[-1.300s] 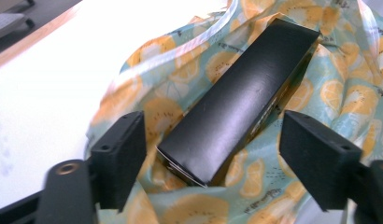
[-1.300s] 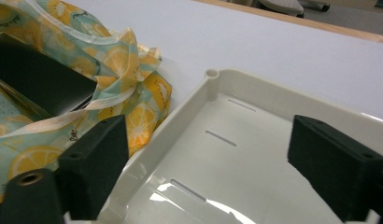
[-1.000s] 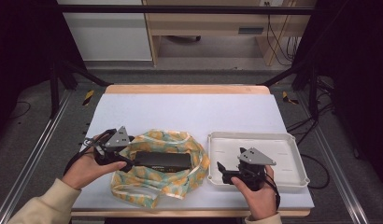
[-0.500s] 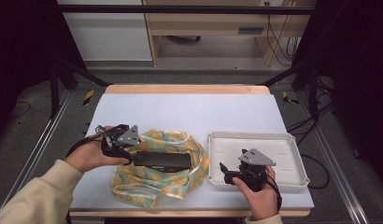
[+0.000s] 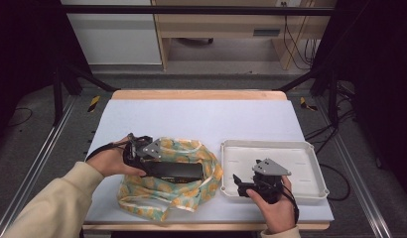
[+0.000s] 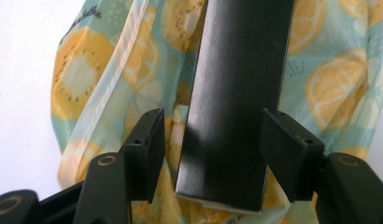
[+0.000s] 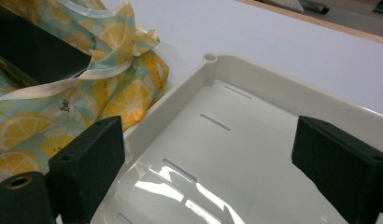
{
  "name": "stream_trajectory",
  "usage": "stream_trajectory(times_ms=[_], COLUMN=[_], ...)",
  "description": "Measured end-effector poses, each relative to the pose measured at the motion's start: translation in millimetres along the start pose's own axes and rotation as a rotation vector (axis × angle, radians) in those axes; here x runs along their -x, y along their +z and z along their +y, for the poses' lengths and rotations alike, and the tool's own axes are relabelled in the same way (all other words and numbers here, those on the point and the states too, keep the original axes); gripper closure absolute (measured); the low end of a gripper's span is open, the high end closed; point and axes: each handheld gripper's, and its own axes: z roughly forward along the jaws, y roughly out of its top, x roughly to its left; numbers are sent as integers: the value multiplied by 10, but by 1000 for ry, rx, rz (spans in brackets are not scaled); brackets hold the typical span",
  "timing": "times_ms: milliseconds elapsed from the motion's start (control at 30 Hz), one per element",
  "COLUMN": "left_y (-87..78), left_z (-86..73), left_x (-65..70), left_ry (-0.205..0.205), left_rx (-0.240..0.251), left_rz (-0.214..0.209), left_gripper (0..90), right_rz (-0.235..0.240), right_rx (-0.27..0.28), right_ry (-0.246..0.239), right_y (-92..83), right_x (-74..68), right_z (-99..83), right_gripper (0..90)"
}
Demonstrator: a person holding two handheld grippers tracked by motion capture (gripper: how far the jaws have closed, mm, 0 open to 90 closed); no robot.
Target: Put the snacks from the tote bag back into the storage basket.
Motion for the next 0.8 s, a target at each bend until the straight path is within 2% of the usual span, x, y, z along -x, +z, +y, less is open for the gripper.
stream_trajectory(times_ms=[100,233,333,467,633,800], left_y=[14,50,98,177,288,339], left_z=[38,78,87,61,8,-26], left_x=[6,44,52,24,6,1], left_ry=[3,20,49,54,48,48], left_rx=[19,14,-30,-59,-96,-93], left_rz=[-22,-38,-29,-31,-57,-70], left_gripper=[405,365,361,361,364,372], right_rz=[8,11,12,12,14,15], right_rx=[-3,-8,-12,-16,-17,-19], right_ry=[-3,-9,-5,-13,-10,-11], right_y=[8,13,16,20,29,29], right_x=[-5,-5,-8,-10,-7,-7], right_z=[-2,-5,-7,-9,-15,-17], right_gripper=[97,97,97,97,97,97])
